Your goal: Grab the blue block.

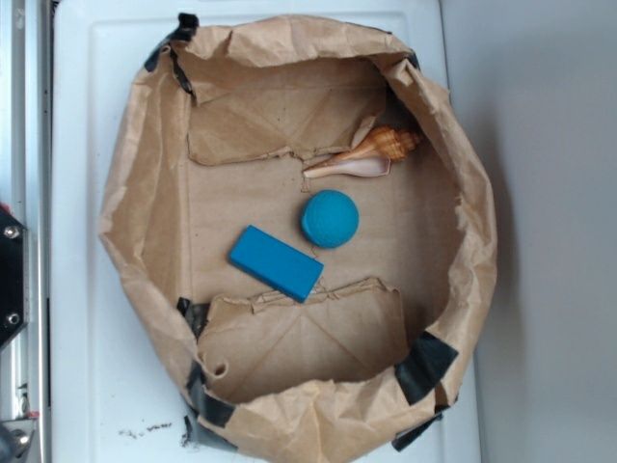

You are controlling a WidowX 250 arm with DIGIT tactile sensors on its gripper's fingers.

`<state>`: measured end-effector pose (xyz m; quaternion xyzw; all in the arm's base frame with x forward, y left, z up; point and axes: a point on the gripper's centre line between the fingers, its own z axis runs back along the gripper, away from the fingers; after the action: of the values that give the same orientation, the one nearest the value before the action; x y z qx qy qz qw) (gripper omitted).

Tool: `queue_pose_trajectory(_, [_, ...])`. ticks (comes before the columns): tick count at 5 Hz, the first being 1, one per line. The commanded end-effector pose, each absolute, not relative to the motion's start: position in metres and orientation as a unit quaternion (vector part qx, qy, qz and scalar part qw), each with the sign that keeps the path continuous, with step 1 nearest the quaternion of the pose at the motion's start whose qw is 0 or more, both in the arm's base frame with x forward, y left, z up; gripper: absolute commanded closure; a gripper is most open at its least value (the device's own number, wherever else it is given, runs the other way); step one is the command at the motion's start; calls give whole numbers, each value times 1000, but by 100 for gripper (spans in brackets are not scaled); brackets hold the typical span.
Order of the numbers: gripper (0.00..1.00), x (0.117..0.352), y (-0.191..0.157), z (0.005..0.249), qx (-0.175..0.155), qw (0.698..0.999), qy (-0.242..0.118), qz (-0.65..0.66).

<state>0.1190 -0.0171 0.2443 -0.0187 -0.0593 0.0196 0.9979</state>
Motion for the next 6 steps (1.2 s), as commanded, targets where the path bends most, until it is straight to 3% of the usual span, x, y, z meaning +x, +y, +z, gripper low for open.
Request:
queue_pose_trajectory(1, [0, 119, -17, 244, -19, 998, -59, 20])
queue_pose_trajectory(2, [0, 163, -28, 231, -16, 995, -94, -21])
queue_pose_trajectory(3, [0, 211, -21, 213, -17, 992, -92, -85])
queue_pose_trajectory(6, [0, 211, -21, 213, -17, 992, -92, -85])
